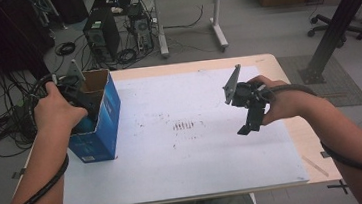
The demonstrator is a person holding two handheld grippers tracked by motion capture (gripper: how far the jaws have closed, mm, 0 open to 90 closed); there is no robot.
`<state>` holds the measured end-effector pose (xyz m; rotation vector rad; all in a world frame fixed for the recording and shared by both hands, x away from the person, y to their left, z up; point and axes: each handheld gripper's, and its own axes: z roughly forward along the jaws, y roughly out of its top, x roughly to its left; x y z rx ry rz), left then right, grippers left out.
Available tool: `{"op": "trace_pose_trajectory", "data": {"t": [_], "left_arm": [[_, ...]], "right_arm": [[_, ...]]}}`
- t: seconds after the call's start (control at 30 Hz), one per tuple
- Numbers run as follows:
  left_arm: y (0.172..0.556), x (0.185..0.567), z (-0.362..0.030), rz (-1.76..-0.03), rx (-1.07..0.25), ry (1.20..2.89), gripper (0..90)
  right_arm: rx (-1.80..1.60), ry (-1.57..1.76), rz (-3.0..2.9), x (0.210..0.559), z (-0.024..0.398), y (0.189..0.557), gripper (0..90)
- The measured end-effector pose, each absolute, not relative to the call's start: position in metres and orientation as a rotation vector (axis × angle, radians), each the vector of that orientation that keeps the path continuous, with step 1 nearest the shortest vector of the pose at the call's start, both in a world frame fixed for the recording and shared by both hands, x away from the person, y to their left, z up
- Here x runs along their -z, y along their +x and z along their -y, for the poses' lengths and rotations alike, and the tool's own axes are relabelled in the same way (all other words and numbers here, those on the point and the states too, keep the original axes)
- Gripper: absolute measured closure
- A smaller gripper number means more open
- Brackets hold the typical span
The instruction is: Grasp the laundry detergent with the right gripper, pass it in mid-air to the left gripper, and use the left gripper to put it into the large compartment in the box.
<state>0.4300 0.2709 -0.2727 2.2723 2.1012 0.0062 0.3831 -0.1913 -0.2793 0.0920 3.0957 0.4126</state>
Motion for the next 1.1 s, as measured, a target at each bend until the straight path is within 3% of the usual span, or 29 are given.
{"op": "trace_pose_trajectory", "data": {"t": [1.1], "left_arm": [[0.430,0.287,-0.275,-2.112,0.021,2.254,37.5]], "right_arm": [[-0.425,0.095,-3.097,0.283,0.194,0.381,1.1]]}}
